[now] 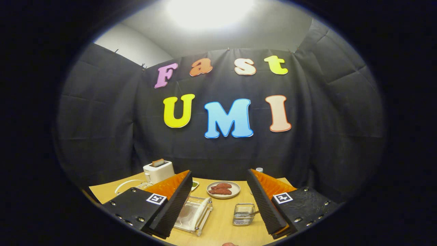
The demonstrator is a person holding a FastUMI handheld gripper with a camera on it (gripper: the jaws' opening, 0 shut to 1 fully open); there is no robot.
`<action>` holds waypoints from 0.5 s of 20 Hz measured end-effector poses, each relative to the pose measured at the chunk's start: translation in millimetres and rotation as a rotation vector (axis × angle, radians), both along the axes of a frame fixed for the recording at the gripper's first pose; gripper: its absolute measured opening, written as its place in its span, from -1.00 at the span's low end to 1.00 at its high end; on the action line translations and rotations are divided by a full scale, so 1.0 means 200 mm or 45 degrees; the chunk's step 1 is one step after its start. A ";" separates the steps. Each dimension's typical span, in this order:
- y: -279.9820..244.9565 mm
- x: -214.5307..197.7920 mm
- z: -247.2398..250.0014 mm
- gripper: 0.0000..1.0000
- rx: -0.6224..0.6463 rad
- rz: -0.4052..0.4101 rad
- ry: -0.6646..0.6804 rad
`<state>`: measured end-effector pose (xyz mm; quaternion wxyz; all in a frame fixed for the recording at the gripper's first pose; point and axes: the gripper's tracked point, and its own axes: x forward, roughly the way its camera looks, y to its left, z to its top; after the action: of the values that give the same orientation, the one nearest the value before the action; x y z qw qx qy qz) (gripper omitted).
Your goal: Take the plate from the dish rack, then take the spoon from the basket and place it into the plate.
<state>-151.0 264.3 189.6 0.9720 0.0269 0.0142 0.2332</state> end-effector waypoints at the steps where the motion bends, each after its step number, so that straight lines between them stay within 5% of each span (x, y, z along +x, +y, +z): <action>1: 0.06 0.01 0.01 0.96 -0.003 0.025 0.008; 10: 0.52 0.23 -0.20 0.96 -0.173 0.208 0.267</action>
<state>-104.1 368.0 150.0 0.9425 -0.0159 0.1335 0.3059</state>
